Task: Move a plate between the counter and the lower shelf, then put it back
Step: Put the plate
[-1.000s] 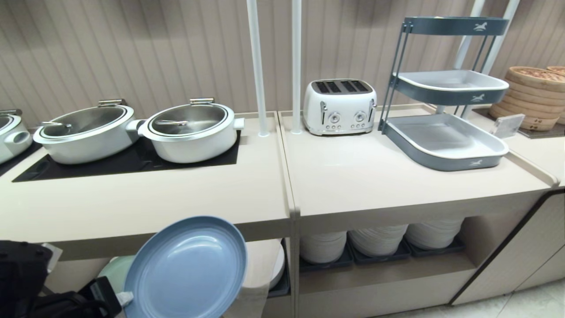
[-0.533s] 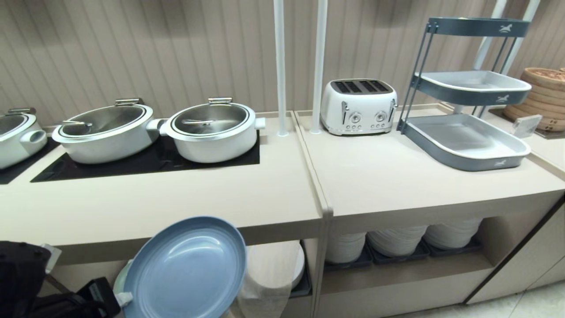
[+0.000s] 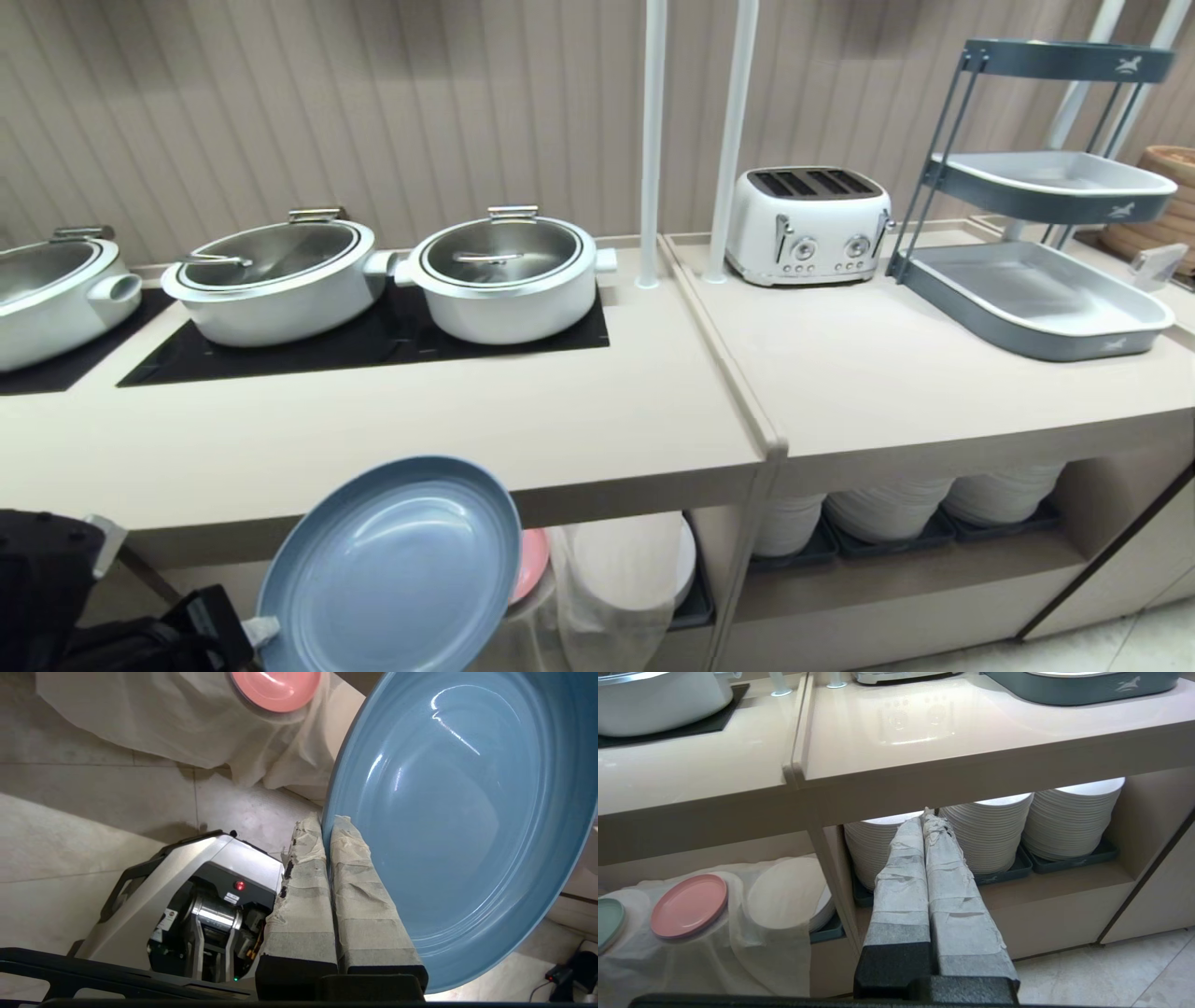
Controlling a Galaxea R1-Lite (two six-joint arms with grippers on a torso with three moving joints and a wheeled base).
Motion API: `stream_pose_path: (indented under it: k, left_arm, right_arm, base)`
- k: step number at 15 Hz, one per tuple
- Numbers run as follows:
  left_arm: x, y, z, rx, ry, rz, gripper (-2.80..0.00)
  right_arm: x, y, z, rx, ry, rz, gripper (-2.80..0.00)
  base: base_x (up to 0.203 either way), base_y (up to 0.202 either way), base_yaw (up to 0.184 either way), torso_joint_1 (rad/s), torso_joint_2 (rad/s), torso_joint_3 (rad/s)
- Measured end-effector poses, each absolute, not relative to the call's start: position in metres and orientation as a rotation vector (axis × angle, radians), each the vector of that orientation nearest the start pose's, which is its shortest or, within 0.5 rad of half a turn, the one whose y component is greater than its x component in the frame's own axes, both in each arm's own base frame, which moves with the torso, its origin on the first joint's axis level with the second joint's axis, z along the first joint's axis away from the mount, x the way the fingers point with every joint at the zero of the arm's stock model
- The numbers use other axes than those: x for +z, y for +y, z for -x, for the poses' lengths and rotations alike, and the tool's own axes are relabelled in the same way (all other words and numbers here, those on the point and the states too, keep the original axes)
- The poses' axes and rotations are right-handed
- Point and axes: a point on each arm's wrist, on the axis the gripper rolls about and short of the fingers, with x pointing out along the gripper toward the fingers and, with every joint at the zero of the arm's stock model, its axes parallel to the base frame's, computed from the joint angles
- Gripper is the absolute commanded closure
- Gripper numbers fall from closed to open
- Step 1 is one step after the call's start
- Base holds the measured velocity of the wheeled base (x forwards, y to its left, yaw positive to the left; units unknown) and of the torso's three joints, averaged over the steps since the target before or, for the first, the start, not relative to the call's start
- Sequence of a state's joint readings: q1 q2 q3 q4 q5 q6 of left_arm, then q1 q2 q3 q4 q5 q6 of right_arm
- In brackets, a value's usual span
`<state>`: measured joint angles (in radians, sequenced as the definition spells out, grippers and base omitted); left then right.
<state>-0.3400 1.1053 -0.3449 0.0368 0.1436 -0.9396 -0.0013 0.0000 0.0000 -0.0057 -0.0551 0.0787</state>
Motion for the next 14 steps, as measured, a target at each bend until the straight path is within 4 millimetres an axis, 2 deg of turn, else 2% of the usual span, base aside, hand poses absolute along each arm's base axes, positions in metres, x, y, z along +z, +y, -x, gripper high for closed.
stream_pose_path:
  k: [14]
  left_arm:
    - [0.1298, -0.0316, -0.1082, 0.207, 0.775, 0.712, 0.0]
  right_arm:
    - [0.076, -0.0012, 0.0228, -0.055, -0.008, -0.079, 0.0]
  base:
    - [0.0, 0.196, -0.001, 0.003, 0.0, 0.003]
